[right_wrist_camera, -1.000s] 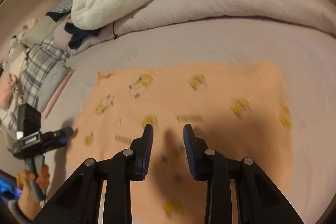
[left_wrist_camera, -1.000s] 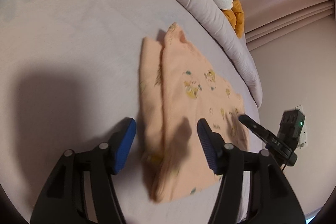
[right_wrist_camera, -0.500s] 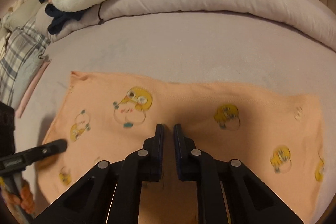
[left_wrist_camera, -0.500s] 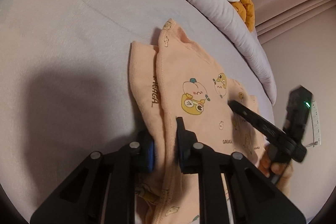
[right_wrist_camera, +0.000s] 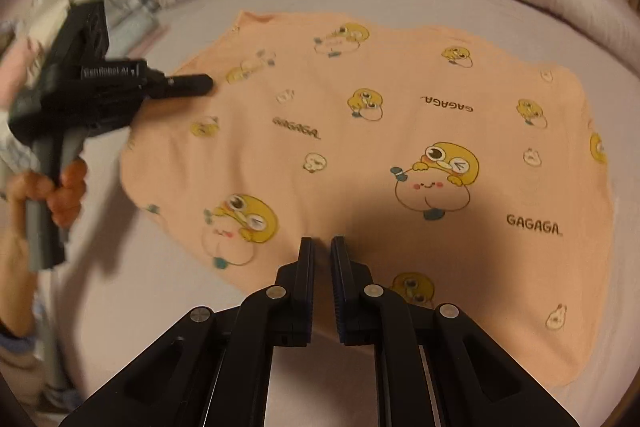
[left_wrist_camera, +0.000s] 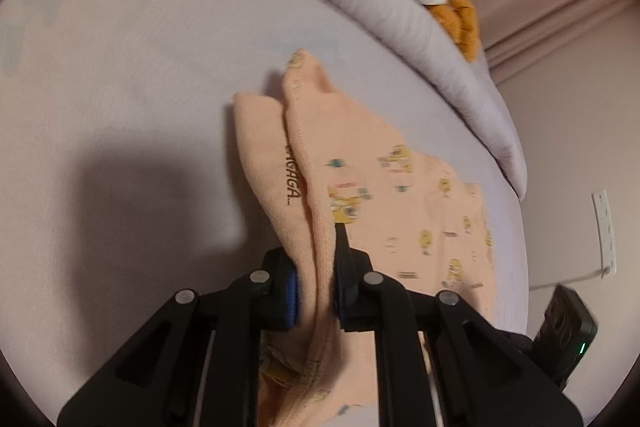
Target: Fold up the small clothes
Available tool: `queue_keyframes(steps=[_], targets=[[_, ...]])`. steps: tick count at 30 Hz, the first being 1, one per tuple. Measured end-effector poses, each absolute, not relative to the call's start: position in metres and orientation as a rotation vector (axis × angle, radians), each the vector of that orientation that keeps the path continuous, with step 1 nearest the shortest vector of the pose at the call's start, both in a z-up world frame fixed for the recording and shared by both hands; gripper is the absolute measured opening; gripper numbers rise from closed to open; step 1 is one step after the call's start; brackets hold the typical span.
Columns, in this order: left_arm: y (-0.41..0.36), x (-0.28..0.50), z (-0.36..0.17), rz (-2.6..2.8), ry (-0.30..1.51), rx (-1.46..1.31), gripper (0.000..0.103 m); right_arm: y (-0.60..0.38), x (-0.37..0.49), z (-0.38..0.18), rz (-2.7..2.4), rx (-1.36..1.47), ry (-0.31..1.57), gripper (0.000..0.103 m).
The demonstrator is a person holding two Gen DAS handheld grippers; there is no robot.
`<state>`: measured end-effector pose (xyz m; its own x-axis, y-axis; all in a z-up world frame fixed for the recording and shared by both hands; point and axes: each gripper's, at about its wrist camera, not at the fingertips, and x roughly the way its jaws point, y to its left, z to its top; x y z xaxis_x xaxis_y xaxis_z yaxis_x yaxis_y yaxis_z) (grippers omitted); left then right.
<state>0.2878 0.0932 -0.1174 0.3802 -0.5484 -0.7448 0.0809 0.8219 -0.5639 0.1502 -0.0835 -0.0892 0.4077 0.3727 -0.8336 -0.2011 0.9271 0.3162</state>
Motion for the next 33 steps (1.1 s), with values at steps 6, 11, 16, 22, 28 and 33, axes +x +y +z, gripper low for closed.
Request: queue_keyframes(steps=[6, 11, 16, 22, 28, 33], targets=[[0.041, 0.281, -0.075, -0.474, 1.061, -0.312, 0.013, -0.139, 0.16, -0.082, 0.414, 0.563, 0.985, 0.03], [-0.018, 0.276, -0.067, -0.529, 1.075, -0.175, 0.013, -0.177, 0.169, -0.1, 0.476, 0.956, 0.902, 0.049], [-0.071, 0.27, -0.09, -0.612, 1.163, -0.11, 0.02, -0.207, 0.169, -0.124, 0.498, 1.212, 0.848, 0.067], [-0.094, 0.251, -0.112, -0.705, 1.234, -0.085, 0.019, -0.206, 0.159, -0.133, 0.482, 1.221, 0.909, 0.067], [-0.041, 0.237, -0.103, -0.694, 1.212, -0.162, 0.019, -0.18, 0.206, -0.129, 0.406, 1.006, 1.018, 0.049], [0.012, 0.237, -0.101, -0.598, 1.196, -0.185, 0.019, -0.173, 0.223, -0.137, 0.332, 0.927, 1.052, 0.01]])
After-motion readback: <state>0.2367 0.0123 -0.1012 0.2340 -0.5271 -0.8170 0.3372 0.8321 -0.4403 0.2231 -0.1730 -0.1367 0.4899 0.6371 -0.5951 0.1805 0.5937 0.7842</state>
